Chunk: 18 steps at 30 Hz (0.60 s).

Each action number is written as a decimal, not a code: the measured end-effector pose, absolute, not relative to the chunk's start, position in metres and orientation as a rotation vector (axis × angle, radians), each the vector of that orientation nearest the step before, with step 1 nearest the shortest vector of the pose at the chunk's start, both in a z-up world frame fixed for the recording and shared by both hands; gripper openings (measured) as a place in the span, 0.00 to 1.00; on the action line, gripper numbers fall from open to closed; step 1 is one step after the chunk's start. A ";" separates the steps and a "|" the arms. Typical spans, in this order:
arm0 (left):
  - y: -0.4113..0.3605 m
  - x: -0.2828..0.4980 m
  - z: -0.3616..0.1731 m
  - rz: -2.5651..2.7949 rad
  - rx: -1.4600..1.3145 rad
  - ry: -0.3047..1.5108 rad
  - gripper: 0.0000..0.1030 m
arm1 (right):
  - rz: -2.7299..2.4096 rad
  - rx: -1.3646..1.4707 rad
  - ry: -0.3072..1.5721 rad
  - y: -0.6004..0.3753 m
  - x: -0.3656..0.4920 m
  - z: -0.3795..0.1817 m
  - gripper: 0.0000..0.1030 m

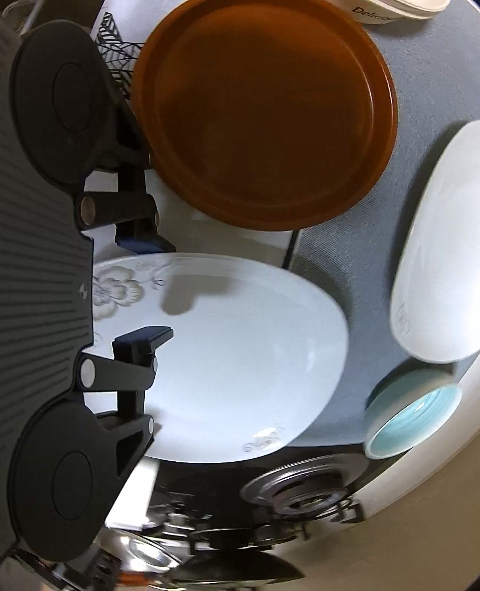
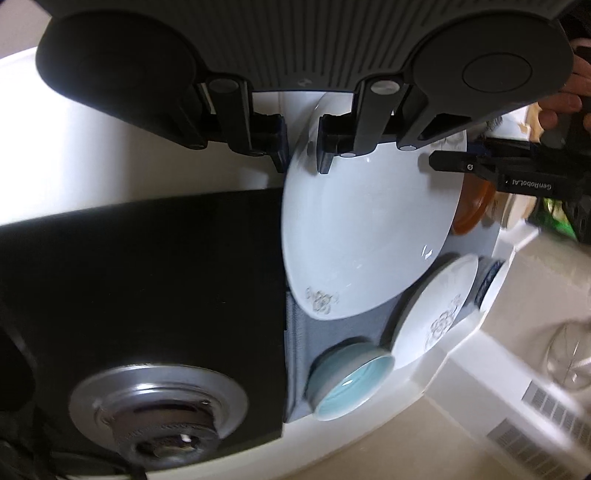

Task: Organize plates and bowls

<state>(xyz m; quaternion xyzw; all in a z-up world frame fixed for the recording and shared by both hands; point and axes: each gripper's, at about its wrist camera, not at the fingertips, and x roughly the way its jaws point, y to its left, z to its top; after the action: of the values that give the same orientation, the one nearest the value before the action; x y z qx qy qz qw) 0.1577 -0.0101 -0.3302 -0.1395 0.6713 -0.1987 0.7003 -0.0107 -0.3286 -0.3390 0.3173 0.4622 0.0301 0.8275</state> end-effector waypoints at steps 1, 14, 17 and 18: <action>-0.008 0.159 -0.328 -0.437 -0.313 1.491 0.52 | 0.063 0.682 0.972 -0.331 -0.009 -0.338 0.20; -0.011 0.145 -0.307 -0.416 -0.296 1.485 0.44 | 0.097 0.661 0.917 -0.331 -0.013 -0.333 0.21; -0.012 0.137 -0.294 -0.406 -0.278 1.449 0.43 | 0.110 0.678 0.913 -0.333 -0.016 -0.330 0.18; -0.011 0.136 -0.288 -0.406 -0.267 1.436 0.43 | 0.110 0.693 0.913 -0.334 -0.017 -0.330 0.18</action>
<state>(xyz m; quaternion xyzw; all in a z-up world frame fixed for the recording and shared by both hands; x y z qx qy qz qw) 0.1356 -0.0106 -0.2881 -0.1211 0.6514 -0.1840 0.7261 -0.0170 -0.3344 -0.3300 0.3278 0.4317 0.0519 0.8387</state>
